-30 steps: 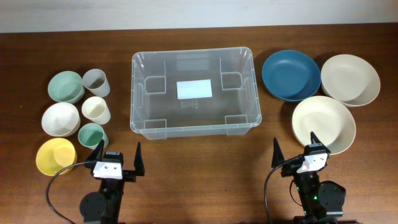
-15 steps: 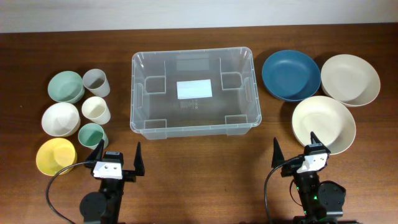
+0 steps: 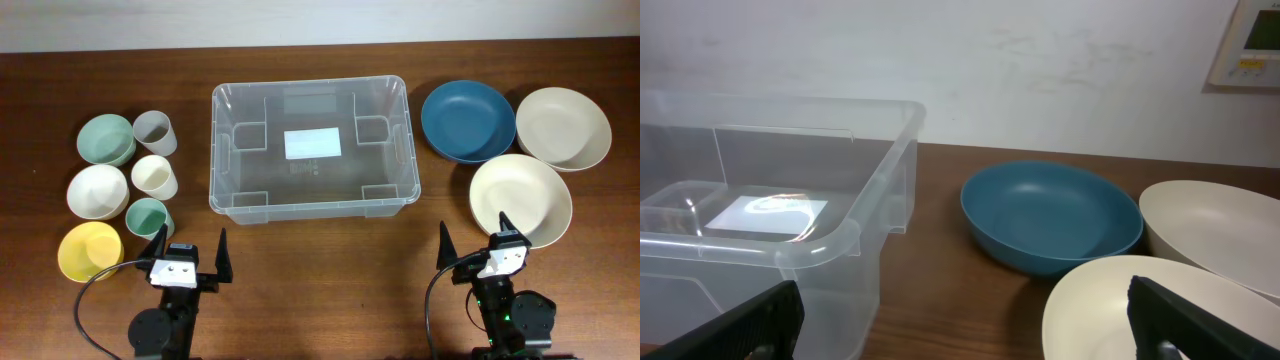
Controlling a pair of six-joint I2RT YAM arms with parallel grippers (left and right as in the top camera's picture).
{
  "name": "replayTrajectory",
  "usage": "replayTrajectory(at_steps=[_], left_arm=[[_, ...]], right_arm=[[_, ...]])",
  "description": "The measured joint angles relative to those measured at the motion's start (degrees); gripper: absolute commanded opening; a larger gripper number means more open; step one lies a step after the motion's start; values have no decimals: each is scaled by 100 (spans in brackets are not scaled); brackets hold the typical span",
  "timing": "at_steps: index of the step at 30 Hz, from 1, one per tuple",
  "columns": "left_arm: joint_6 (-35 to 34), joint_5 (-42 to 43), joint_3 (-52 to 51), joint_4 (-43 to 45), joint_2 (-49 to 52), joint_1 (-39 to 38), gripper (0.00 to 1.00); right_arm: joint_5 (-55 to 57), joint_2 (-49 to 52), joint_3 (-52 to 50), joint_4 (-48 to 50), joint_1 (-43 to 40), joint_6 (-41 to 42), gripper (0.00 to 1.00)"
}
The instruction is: Pack container
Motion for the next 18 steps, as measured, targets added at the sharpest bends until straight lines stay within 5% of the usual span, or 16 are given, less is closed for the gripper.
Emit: replayTrajectory(at_steps=[18], left_arm=[[0,0,0,0,0,0,99]], right_arm=[[-898,0,57,227,-2,479,99]])
